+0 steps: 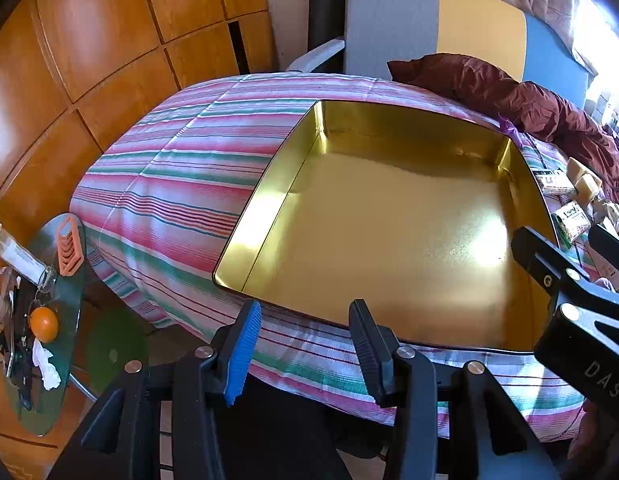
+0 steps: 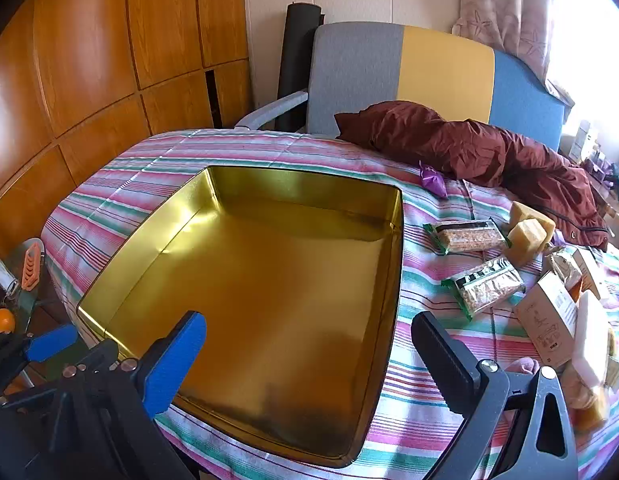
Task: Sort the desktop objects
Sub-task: 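Move both tools from the gold tray toward the pile of items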
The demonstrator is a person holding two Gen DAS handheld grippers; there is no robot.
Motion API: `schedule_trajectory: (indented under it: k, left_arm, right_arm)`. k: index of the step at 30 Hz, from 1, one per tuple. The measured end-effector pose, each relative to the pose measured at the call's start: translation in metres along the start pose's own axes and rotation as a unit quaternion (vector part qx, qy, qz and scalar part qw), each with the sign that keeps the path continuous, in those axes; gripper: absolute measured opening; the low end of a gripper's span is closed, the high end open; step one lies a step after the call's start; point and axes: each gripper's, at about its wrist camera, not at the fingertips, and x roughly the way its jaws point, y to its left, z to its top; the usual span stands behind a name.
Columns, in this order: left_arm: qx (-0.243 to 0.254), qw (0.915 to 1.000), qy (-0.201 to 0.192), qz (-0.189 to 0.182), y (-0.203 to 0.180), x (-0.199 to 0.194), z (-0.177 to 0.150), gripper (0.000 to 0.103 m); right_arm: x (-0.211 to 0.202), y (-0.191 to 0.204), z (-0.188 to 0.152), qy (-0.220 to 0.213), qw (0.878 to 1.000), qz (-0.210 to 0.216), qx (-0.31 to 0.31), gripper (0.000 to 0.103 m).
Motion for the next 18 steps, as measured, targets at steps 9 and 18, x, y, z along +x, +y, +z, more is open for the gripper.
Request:
schedule_trajectory:
  k: [9, 18]
  left_arm:
    - [0.006, 1.0000, -0.002, 0.000, -0.004, -0.003, -0.001, 0.046]
    - [0.021, 0.9998, -0.007, 0.001, -0.012, -0.008, -0.001, 0.046]
  right_arm:
    - [-0.007, -0.002, 0.000, -0.012, 1.000, 0.009, 0.002, 0.103]
    - [-0.018, -0.011, -0.003, -0.023, 1.000, -0.001, 0.003, 0.103]
